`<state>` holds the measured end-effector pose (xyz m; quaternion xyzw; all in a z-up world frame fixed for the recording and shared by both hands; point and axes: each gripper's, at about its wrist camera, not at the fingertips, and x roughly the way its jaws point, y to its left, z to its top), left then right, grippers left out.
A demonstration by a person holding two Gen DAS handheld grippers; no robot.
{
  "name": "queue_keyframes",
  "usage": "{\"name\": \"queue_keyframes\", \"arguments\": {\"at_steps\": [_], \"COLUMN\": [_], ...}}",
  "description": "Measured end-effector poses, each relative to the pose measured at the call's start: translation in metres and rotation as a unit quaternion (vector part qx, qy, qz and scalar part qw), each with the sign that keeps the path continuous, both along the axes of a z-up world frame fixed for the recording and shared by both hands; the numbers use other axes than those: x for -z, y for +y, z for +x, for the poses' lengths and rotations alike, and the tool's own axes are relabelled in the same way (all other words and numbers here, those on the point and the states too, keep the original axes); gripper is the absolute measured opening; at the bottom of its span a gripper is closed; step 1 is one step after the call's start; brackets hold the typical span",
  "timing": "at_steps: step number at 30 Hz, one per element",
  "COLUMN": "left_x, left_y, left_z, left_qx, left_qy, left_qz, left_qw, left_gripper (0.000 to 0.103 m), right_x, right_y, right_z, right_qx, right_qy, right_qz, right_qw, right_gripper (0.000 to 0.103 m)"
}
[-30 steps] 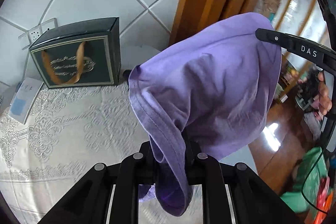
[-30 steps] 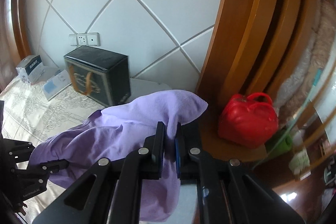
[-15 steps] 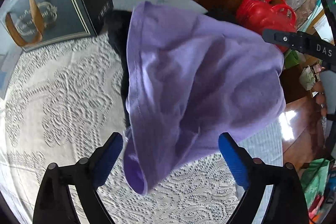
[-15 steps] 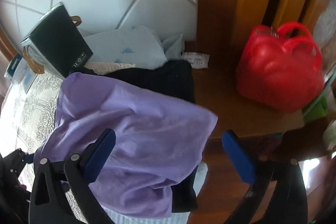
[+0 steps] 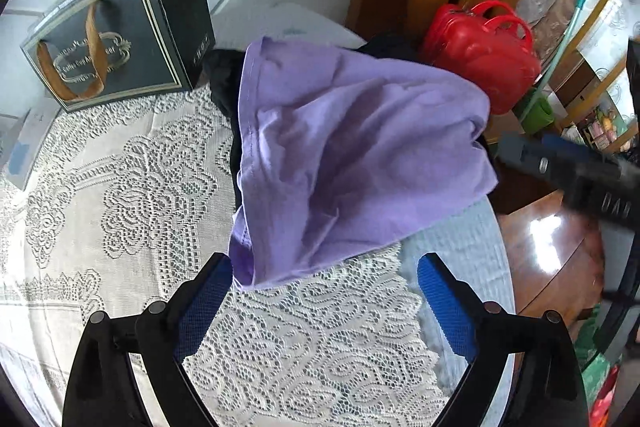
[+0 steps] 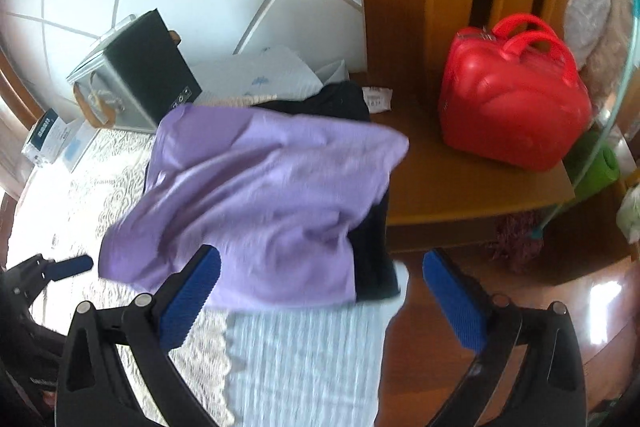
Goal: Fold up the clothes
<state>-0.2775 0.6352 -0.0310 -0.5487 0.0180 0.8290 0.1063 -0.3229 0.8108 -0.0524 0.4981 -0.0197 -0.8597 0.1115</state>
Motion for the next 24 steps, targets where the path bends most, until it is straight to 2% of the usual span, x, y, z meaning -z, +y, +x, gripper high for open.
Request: {"name": "queue_keyframes", "arguments": {"at_steps": [5,14,18,19,20,21,24], "left_x": [-0.016,-0.009,-0.01,-0.01,-0.01,-0.01,-0.008], "left_y": [0.014,0.014,0.016,0.015,0.015,0.014,0.012], "left_z": [0.016,0.017,0.017,0.017,0.016,0.015,0.01], "left_qx": [0.018,0.024,0.028,0.03,0.029,0.03,0.028], "left_qy": [0.043,0.019,0.026,0.026,0.027,0.027,0.028], "left_qz": [-0.03,0.012,0.003,0.004,0.004,0.004,0.001], "left_qw": [0.9985,0.9995,0.9992,0.9992,0.9992,0.9992,0.9992], "left_gripper": [0.094,0.094,0.094,0.094,0.094,0.094,0.094], "right_x": [0.009,0.01,0.013,0.016,0.02,0.025,0.047], "right_y": [0.0,0.009,0.011,0.011,0.011,0.01,0.01], "right_z": [0.025,0.029,0.02,0.016,0.01,0.005,-0.017], "right_qx": [-0.005,0.005,0.007,0.007,0.007,0.009,0.019], "right_qy": [-0.013,-0.014,-0.012,-0.014,-0.018,-0.023,-0.049], "right_qz": [0.002,-0.004,-0.001,-0.002,-0.003,-0.002,-0.003], "right_qw": [1.0,1.0,1.0,1.0,1.0,1.0,0.999], "right_gripper": [0.103,0.103,0.103,0.101,0.093,0.09,0.088]}}
